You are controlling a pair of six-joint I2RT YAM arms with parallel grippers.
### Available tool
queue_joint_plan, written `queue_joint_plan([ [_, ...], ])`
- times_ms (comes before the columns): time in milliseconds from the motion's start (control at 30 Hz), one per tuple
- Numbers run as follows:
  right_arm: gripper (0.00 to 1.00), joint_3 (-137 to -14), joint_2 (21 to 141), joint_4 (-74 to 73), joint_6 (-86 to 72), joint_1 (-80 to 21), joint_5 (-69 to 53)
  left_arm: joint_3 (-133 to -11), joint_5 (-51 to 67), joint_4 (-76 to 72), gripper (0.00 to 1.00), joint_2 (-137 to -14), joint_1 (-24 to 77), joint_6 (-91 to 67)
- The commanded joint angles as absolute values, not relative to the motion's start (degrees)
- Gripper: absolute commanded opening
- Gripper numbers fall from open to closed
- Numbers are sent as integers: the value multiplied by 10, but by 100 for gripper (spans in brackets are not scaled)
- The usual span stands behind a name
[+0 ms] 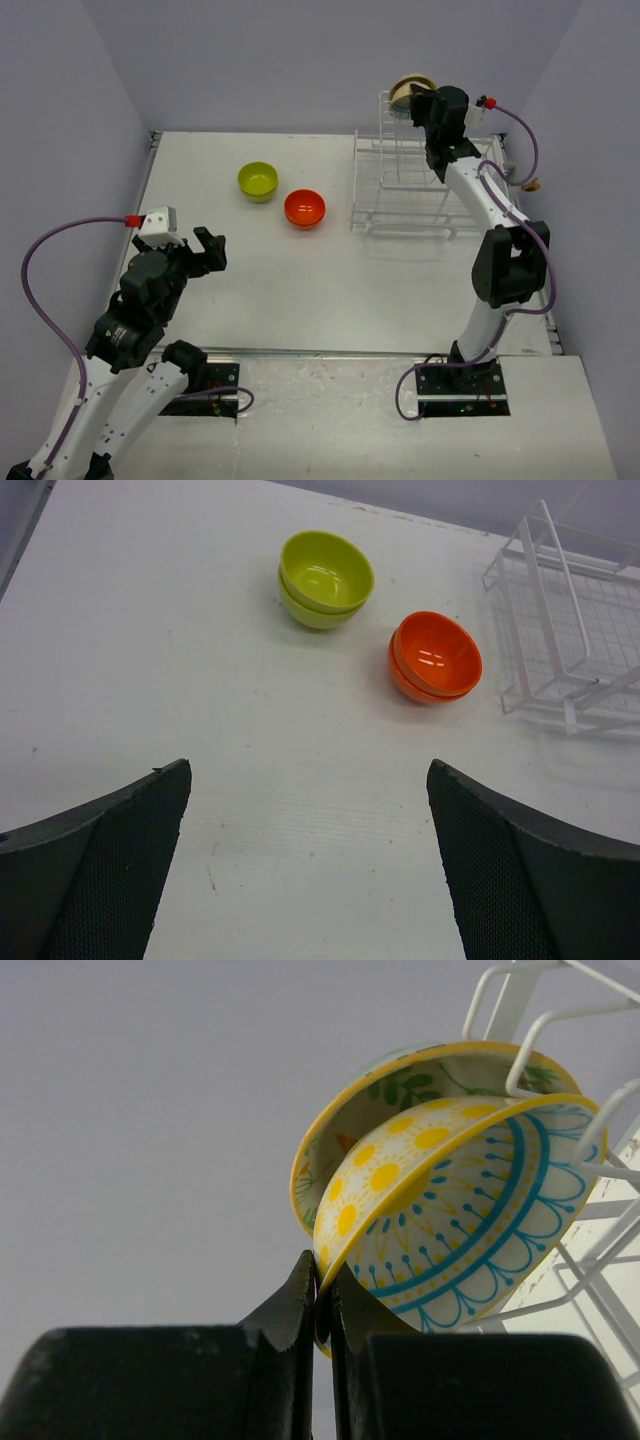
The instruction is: Unload the bowls from the dish rack
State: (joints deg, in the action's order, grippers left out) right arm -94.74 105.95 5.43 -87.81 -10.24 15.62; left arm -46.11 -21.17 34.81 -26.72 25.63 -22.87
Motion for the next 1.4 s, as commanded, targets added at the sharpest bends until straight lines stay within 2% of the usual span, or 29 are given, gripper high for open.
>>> queue_joint_plan([
  [0,0,-933,1035,87,-882,-96,193,-460,-207,322,100,-269,258,-213],
  [767,0,-839,913,191,-890,-96,178,-461,-219,323,100,-265,258,-214],
  [1033,0,-822,886,278,-835,-92,78,-465,-236,328,100,-272,254,-219],
  [1167,0,-810,874,336,-775,-92,-4,-469,-258,335,100,-285,222,-227],
  [1367,0,-799,832,326,-693,-98,-118,-471,-255,337,100,-301,155,-234],
])
